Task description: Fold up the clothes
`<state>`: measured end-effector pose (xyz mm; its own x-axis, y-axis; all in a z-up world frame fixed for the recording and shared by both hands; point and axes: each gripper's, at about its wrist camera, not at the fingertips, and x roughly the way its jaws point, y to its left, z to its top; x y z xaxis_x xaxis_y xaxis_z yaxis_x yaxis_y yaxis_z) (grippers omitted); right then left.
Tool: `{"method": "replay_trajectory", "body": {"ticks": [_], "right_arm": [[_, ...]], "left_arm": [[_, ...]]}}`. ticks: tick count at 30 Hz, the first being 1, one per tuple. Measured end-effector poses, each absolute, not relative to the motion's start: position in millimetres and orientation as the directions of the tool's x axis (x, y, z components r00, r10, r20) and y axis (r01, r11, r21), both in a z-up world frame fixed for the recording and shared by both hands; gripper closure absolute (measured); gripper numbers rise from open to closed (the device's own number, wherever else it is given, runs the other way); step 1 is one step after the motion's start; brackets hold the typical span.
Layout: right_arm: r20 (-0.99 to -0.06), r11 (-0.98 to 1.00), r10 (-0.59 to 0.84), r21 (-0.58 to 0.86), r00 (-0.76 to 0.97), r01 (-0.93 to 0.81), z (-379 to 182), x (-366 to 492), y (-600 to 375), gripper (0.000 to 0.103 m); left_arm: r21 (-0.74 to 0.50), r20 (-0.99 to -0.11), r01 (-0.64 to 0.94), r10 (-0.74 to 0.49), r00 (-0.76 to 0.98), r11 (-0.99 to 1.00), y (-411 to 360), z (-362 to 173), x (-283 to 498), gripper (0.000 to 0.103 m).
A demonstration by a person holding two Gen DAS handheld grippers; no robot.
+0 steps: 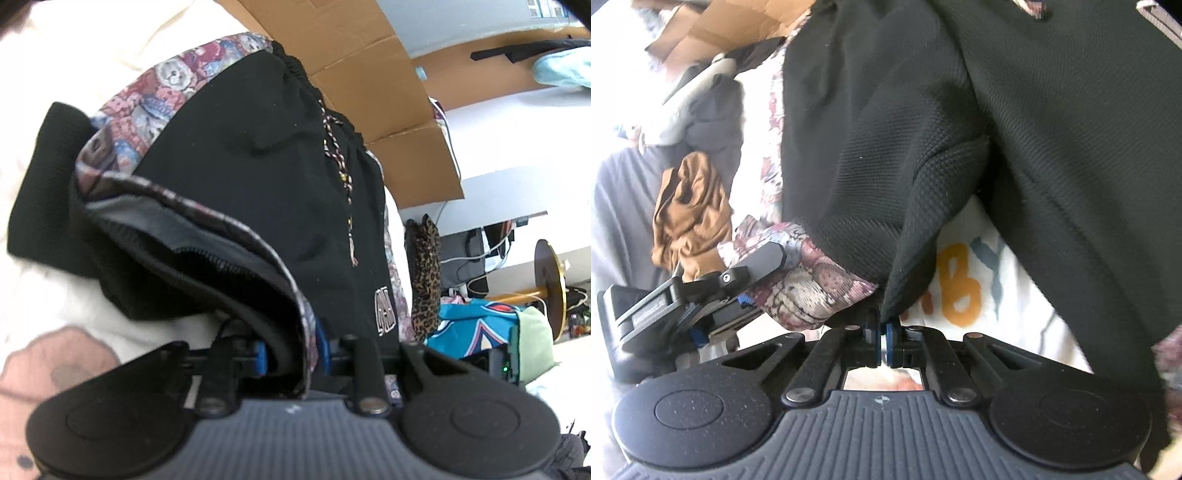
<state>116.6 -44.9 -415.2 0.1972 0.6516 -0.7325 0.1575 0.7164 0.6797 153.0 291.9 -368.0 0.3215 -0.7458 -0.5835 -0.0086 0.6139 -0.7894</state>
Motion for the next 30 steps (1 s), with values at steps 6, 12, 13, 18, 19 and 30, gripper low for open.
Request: {"method": "replay_trajectory", "body": {"ticks": [6,12,13,18,19,30], "right_arm": [[-0.762,0.756,0.626,0.646,0.166,0.111,-390,104,-66,0.103],[-0.813,0.806,0.57,0.581,0.119,0.113,-393,94,-86,0.103],[-0.82,0.811,0.562,0.572,0.112,0.12,-396,93,-88,0.103],[-0.855,0.844,0.512,0.519,0.085,0.133,-407,84,-95,0.103],[-0.858,0.846,0.508,0.514,0.082,0.14,-408,82,-97,0.103],[-0.834,0.812,0.54,0.551,0.112,0.193,-413,73,-100,0.092]], "left_arm": [[-0.779,-0.603,-0.031,-0.734,0.313,0.626,295,-366,132,0.077],[-0.721,-0.679,-0.07,-0.684,0.266,0.689,310,-372,114,0.071],[-0.711,-0.691,-0.078,-0.674,0.261,0.698,314,-372,112,0.066],[-0.663,-0.736,-0.102,-0.622,0.267,0.742,347,-360,108,0.055],[-0.652,-0.745,-0.105,-0.61,0.27,0.75,353,-357,108,0.052],[-0.555,-0.809,-0.141,-0.493,0.32,0.82,406,-324,107,0.049]]}}
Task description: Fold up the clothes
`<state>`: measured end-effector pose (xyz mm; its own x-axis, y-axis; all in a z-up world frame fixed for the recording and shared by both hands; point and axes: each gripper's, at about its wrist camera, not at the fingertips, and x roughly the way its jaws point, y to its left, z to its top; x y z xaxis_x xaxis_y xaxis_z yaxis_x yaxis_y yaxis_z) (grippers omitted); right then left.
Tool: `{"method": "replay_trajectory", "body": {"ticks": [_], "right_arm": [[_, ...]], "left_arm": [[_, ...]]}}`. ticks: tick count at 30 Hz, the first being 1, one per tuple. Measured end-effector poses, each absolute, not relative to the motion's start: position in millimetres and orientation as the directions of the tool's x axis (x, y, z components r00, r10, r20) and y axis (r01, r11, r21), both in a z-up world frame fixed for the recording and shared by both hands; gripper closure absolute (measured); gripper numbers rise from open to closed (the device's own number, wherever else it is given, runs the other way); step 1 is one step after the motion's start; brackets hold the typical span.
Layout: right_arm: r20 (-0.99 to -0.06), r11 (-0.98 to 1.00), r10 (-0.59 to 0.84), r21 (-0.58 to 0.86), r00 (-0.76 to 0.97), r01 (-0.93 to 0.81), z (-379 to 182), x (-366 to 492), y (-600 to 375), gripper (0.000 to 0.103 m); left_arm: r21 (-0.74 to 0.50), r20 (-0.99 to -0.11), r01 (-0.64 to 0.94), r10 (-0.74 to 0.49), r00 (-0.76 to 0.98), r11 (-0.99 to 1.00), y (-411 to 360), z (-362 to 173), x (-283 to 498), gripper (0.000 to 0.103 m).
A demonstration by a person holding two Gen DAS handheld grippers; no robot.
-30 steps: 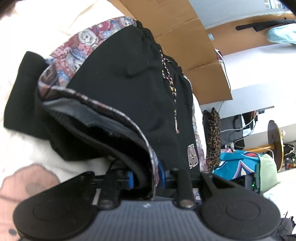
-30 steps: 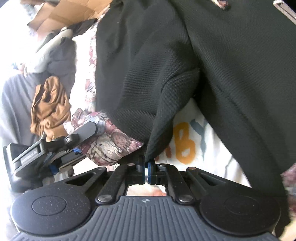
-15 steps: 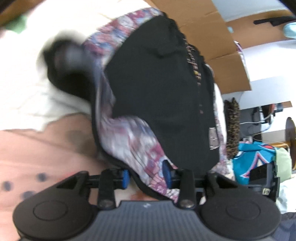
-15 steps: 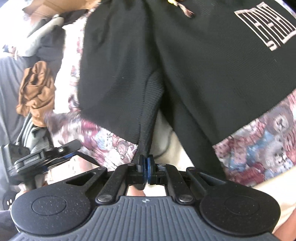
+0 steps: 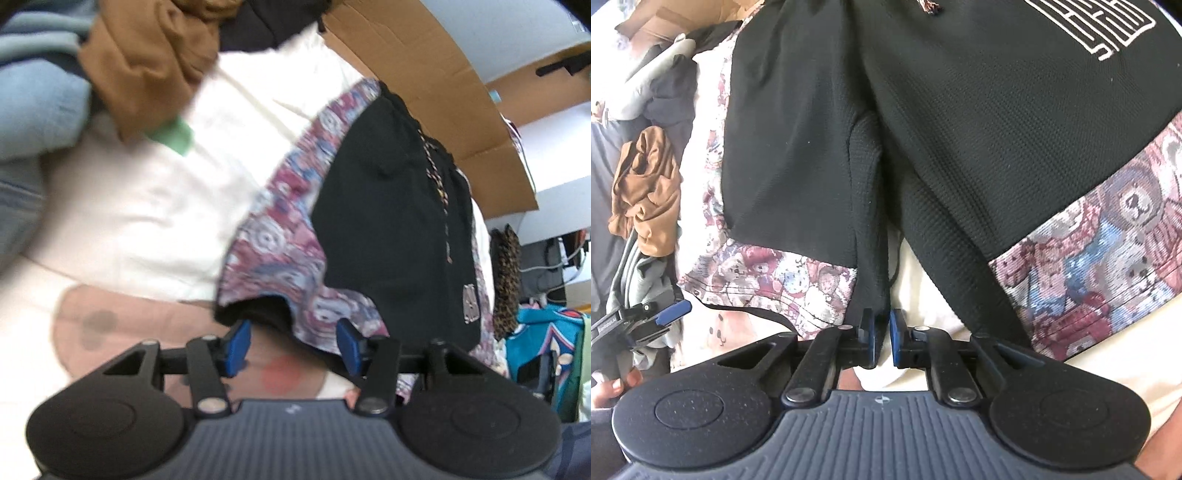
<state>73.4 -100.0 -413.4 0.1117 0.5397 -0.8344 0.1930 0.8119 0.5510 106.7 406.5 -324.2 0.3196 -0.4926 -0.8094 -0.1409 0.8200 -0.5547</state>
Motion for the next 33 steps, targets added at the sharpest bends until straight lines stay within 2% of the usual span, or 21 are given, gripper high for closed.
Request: {"method": "replay_trajectory", "body": {"ticks": [3,6,12,13,14,16,22,30,33], "right_arm": [[-0.826,0.799,0.55,0.564,0.125,0.21,-415,73,-98,0.075],[-0.824,0.794,0.55,0.566,0.135,0.221,-418,72,-96,0.07],[-0.821,0.789,0.553,0.571,0.142,0.227,-423,72,-94,0.07],[-0.821,0.789,0.552,0.57,0.144,0.227,-423,72,-94,0.07],[-0.822,0.79,0.551,0.57,0.145,0.227,-424,71,-94,0.07],[-0.823,0.792,0.55,0.568,0.144,0.225,-425,70,-94,0.069],[-0.825,0.794,0.548,0.565,0.141,0.222,-427,68,-92,0.069],[-0.824,0.795,0.55,0.567,0.138,0.215,-432,67,-88,0.068],[-0.818,0.791,0.558,0.575,0.138,0.21,-432,67,-86,0.068]], "left_arm": [[-0.554,-0.807,-0.168,-0.476,0.35,0.815,417,-321,107,0.049],[-0.556,-0.806,-0.204,-0.463,0.369,0.806,424,-322,110,0.049],[-0.56,-0.801,-0.284,-0.422,0.425,0.778,440,-340,121,0.054],[-0.56,-0.805,-0.307,-0.417,0.423,0.769,442,-346,122,0.056],[-0.559,-0.809,-0.325,-0.414,0.418,0.763,443,-352,122,0.063],[-0.553,-0.819,-0.338,-0.421,0.39,0.761,438,-362,123,0.069],[-0.546,-0.826,-0.291,-0.447,0.343,0.786,410,-373,121,0.069],[-0.487,-0.855,-0.222,-0.409,0.318,0.845,395,-373,119,0.07],[-0.473,-0.863,-0.208,-0.402,0.307,0.856,392,-372,117,0.074]]}}
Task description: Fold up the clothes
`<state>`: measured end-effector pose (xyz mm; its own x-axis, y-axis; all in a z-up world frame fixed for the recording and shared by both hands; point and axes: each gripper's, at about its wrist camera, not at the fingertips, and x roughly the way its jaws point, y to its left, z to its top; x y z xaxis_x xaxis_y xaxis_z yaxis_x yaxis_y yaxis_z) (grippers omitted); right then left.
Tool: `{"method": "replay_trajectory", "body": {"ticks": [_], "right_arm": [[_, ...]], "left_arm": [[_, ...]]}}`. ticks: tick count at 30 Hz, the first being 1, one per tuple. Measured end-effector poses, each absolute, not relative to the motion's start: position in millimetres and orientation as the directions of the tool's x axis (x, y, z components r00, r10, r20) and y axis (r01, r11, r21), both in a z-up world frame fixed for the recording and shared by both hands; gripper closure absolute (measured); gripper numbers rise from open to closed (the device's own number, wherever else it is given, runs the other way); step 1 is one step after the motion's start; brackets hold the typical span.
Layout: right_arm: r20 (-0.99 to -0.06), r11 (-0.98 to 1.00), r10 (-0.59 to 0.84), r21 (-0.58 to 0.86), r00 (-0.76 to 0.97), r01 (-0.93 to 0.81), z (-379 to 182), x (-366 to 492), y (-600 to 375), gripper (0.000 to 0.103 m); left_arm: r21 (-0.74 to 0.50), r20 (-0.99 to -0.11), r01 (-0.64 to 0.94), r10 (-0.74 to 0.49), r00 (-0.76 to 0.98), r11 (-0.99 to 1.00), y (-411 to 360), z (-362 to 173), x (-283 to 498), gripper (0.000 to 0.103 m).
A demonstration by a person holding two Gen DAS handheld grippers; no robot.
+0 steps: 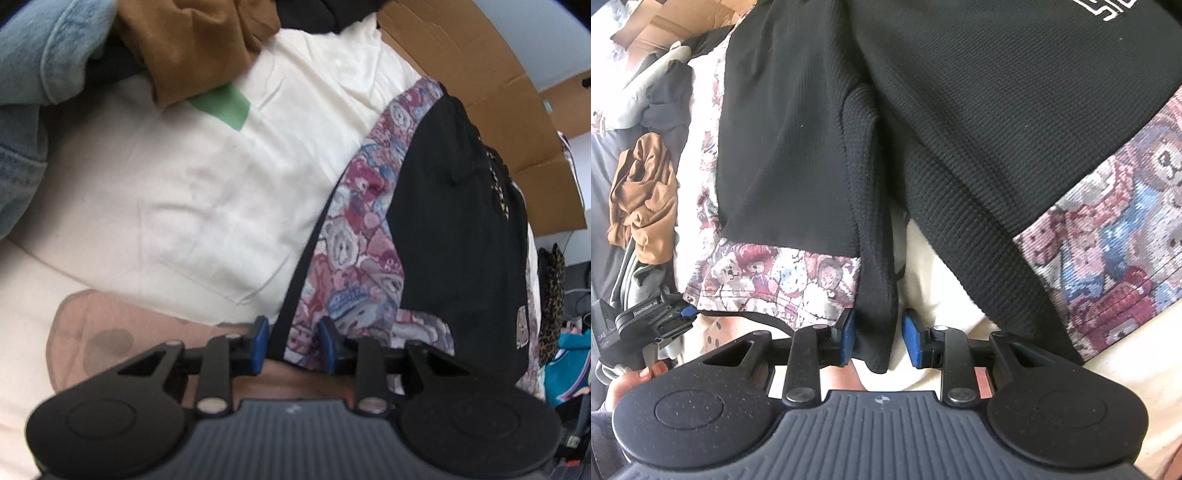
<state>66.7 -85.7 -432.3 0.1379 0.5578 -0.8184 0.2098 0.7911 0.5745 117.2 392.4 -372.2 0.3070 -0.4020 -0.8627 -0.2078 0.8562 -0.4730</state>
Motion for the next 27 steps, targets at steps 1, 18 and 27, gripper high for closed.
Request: {"method": "replay_trajectory", "body": {"ticks": [1,18,27], "right_arm": [[-0.816,0.789,0.56,0.578,0.141,0.211,-433,66,-86,0.068],[-0.758,0.747,0.649,0.65,0.063,0.139,-388,69,-96,0.103],[-0.766,0.755,0.643,0.636,0.013,0.157,-411,65,-88,0.103]], "left_arm": [[-0.461,-0.869,-0.204,-0.394,0.298,0.864,392,-372,117,0.082],[-0.422,-0.867,-0.136,-0.354,0.35,0.897,410,-299,117,0.095],[-0.35,-0.901,-0.155,-0.287,0.324,0.924,413,-316,117,0.095]]}}
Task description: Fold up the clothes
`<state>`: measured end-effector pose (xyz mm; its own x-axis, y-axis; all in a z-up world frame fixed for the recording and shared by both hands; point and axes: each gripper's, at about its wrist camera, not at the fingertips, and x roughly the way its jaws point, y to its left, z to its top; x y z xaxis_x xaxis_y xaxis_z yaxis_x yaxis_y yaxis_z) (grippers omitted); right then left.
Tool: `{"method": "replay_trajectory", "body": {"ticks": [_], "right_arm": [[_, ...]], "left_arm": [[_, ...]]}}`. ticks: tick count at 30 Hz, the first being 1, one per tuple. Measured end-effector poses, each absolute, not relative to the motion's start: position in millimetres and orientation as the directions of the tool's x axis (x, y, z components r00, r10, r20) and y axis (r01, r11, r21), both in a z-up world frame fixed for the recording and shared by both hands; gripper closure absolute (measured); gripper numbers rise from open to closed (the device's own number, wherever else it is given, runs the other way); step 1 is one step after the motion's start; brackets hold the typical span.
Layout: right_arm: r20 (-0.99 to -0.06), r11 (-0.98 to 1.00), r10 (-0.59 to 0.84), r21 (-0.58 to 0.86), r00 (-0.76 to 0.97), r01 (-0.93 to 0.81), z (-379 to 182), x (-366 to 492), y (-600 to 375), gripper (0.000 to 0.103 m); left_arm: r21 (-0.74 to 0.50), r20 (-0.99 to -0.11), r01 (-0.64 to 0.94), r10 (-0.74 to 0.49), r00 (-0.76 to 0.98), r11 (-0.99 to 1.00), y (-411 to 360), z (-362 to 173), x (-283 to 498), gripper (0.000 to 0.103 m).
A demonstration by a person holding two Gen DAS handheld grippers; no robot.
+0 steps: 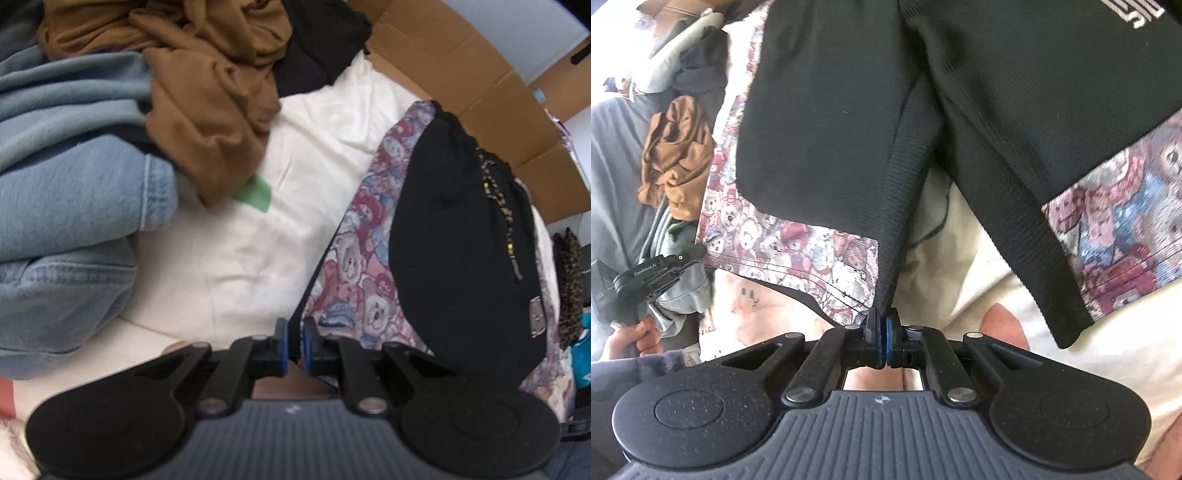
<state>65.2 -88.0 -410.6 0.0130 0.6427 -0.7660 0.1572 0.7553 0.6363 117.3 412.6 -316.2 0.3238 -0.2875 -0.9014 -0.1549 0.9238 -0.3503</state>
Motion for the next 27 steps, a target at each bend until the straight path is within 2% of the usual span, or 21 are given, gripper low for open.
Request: {"method": "replay_trajectory", "body": {"ticks": [9,14,17,23,25,27], "right_arm": [[-0.763,0.755,0.646,0.635,-0.022,0.16,-430,66,-72,0.103],[-0.779,0.77,0.626,0.614,-0.02,0.175,-434,66,-71,0.102],[-0.785,0.775,0.619,0.609,-0.011,0.17,-424,69,-76,0.099],[-0.818,0.81,0.575,0.574,0.028,0.122,-394,92,-98,0.097],[-0.831,0.824,0.554,0.555,0.046,0.111,-384,107,-112,0.094],[-0.848,0.843,0.526,0.53,0.06,0.089,-373,123,-125,0.086]], "left_arm": [[-0.263,-0.929,-0.157,-0.206,0.308,0.952,416,-329,116,0.095],[-0.283,-0.935,-0.176,-0.23,0.269,0.943,417,-346,117,0.092],[-0.278,-0.937,-0.188,-0.224,0.267,0.942,419,-342,118,0.086],[-0.288,-0.923,-0.177,-0.224,0.311,0.941,422,-316,125,0.085],[-0.294,-0.916,-0.169,-0.227,0.33,0.941,421,-307,131,0.084],[-0.303,-0.908,-0.154,-0.235,0.348,0.941,416,-301,139,0.084]]}}
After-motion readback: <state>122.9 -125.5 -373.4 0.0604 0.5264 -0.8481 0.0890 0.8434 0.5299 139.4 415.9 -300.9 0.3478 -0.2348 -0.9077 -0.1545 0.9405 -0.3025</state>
